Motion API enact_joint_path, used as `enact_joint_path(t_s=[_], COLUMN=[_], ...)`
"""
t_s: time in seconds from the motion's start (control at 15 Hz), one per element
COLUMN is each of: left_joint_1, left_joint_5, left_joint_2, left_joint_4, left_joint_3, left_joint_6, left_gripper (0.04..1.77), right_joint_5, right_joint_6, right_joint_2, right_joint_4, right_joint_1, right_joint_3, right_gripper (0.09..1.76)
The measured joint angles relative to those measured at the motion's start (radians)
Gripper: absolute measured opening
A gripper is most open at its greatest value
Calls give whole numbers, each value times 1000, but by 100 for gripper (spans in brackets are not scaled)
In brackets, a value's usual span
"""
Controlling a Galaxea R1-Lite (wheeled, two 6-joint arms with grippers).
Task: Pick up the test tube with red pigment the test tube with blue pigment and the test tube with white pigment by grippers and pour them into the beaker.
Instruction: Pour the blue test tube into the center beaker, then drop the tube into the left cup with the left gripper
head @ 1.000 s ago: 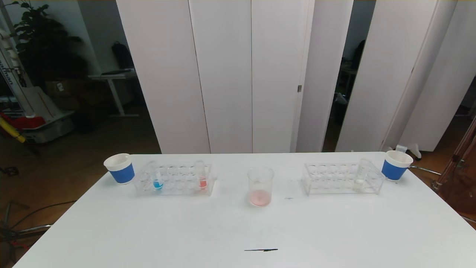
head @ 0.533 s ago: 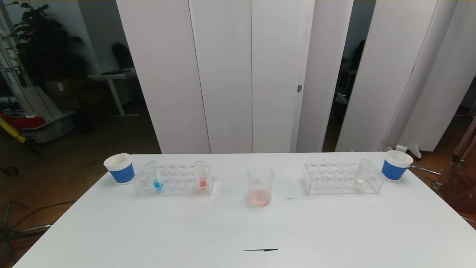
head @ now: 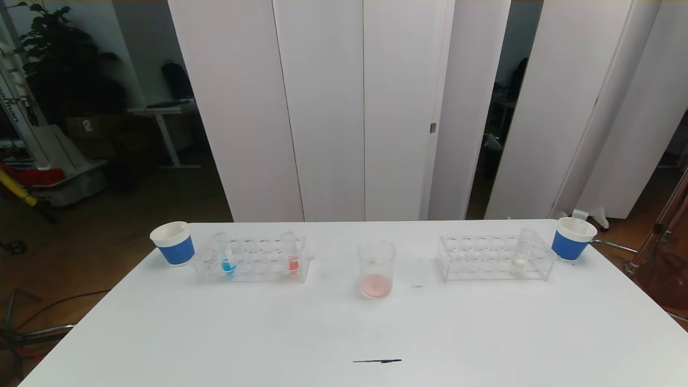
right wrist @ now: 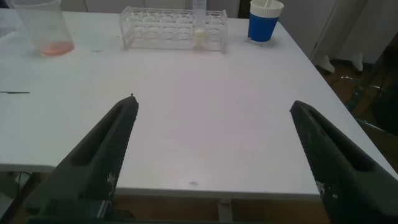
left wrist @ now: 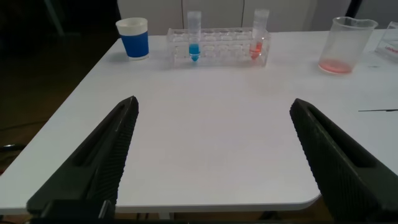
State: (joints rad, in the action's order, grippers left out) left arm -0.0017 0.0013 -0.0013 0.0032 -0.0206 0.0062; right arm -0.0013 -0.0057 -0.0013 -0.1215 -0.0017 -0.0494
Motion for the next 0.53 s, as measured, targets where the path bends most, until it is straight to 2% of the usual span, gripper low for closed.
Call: enact_joint_path(t_s=[0.27,0.53], left_joint_1=[0,-20], left_joint_5=[-9,-2], left_joint_2=[46,229], left_joint_4=[62,60], left_joint_3=[-167,-362], left_joint_6=[-4,-4], left_gripper=[174,174], right_joint_5=[0,0], right_joint_6=[0,0], right_joint_2=[0,0], right_joint_4=[0,0], right_joint_1=[0,0], right_joint_3=[0,0], right_gripper=[175,175])
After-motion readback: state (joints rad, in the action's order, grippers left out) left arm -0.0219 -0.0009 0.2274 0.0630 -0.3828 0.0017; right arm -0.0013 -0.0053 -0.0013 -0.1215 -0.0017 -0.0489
